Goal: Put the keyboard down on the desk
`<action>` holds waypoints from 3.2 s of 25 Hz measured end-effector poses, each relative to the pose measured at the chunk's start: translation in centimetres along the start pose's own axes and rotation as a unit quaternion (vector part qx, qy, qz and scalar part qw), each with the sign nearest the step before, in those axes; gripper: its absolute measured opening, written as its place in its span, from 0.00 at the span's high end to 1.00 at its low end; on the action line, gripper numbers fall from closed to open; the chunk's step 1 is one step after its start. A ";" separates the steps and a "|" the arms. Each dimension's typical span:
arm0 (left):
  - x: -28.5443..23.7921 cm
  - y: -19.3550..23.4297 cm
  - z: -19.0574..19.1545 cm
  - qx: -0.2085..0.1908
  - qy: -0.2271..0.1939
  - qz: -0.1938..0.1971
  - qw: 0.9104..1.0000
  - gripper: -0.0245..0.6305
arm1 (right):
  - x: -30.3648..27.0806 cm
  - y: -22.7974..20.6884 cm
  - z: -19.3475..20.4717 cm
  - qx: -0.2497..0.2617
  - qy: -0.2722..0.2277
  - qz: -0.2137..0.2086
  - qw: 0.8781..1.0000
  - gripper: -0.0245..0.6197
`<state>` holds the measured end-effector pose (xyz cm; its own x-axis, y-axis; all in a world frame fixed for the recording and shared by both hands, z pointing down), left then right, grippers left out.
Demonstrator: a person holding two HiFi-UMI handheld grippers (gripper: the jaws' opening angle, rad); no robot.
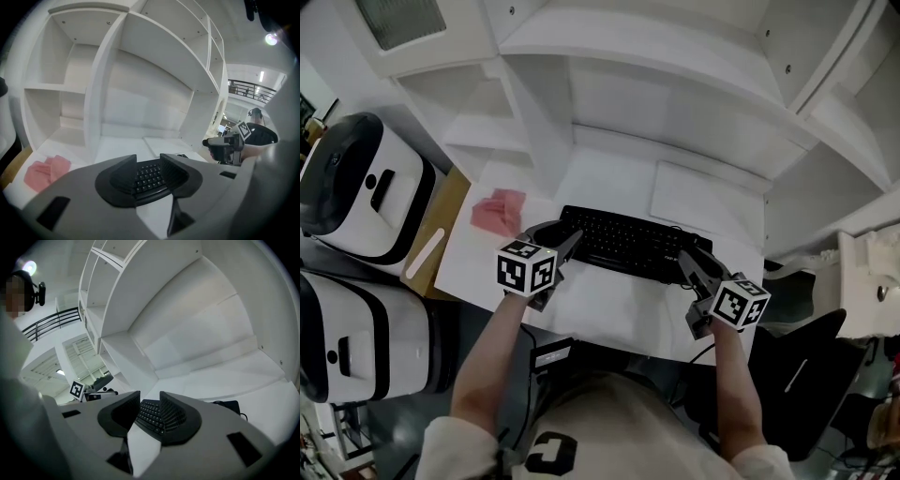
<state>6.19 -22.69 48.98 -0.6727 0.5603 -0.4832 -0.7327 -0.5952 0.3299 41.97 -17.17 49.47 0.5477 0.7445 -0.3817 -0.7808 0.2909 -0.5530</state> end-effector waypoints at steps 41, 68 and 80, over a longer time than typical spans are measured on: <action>6.4 -12.7 1.4 -0.044 -0.036 -0.006 0.998 0.94 | 4.5 7.4 2.4 0.071 0.002 -0.094 0.993 0.92; 12.6 -5.8 3.7 -0.070 -0.044 0.062 0.995 0.94 | 0.8 19.7 5.2 0.078 -0.012 -0.069 0.994 0.92; 15.1 -4.6 4.9 -0.074 -0.051 0.100 0.991 0.94 | 1.8 24.0 7.9 0.081 -0.024 -0.037 0.996 0.92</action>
<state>-1.14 -8.69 44.12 -0.8156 0.4736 -0.3325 -0.5656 -0.7739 0.2849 21.78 -4.08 41.36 0.5937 0.7444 -0.3057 -0.7788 0.4360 -0.4510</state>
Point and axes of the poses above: the fingertips, and each gripper's own axes: x backward along the fingers, y to its left, z out of its underside, the point moved 10 cm from there along x, backward along the fingers, and after that the axes turned 5 degrees about z, right-handed, at the moved point
